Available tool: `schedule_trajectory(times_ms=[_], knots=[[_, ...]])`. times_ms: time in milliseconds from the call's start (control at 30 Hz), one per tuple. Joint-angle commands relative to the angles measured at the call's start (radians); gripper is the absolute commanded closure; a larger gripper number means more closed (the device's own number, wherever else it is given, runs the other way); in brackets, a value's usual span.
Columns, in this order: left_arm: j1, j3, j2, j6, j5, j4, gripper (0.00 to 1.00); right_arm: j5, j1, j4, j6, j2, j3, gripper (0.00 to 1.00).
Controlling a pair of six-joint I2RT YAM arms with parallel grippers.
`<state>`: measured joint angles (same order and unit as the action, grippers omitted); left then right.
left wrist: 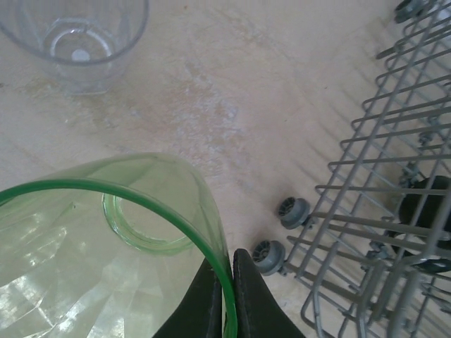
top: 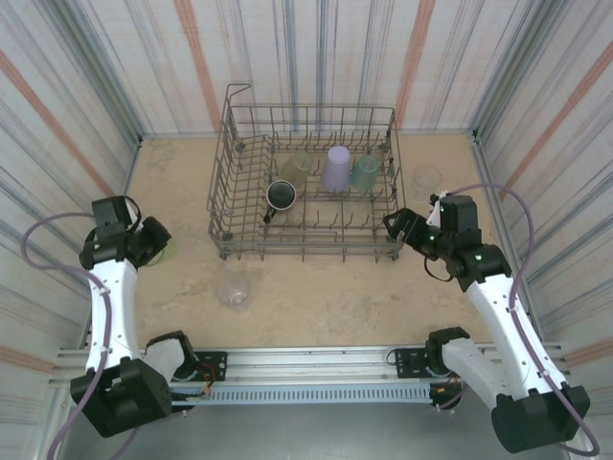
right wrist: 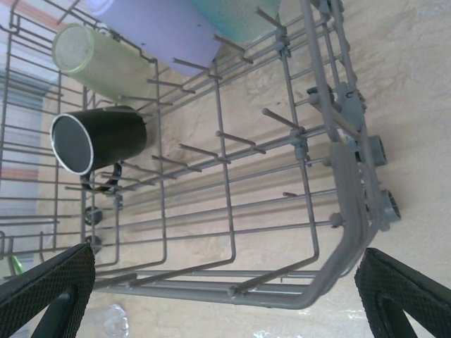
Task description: Load the cups into the dish rack
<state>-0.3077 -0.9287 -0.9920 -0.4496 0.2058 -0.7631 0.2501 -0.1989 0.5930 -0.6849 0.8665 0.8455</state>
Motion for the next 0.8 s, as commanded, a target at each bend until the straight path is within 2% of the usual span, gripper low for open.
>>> schedule_trajectory(times_ms=[0, 167, 367, 533, 767], knots=[[-0.003, -0.068, -0.01, -0.012, 0.073, 0.042, 1.0, -0.032, -0.018, -0.004, -0.045, 0.017, 0.06, 0.01], [-0.002, -0.144, -0.031, -0.047, 0.15, 0.047, 1.0, -0.046, -0.05, 0.007, -0.061, 0.049, 0.122, 0.01], [-0.002, -0.218, 0.004, -0.057, 0.15, 0.023, 1.0, -0.054, -0.086, -0.004, -0.07, 0.079, 0.163, 0.01], [-0.002, -0.286, 0.011, -0.079, 0.193, 0.008, 1.0, -0.027, -0.096, -0.018, -0.06, 0.117, 0.191, 0.01], [-0.002, -0.329, 0.007, -0.16, 0.284, 0.071, 1.0, 0.023, -0.096, -0.079, -0.033, 0.186, 0.219, 0.01]])
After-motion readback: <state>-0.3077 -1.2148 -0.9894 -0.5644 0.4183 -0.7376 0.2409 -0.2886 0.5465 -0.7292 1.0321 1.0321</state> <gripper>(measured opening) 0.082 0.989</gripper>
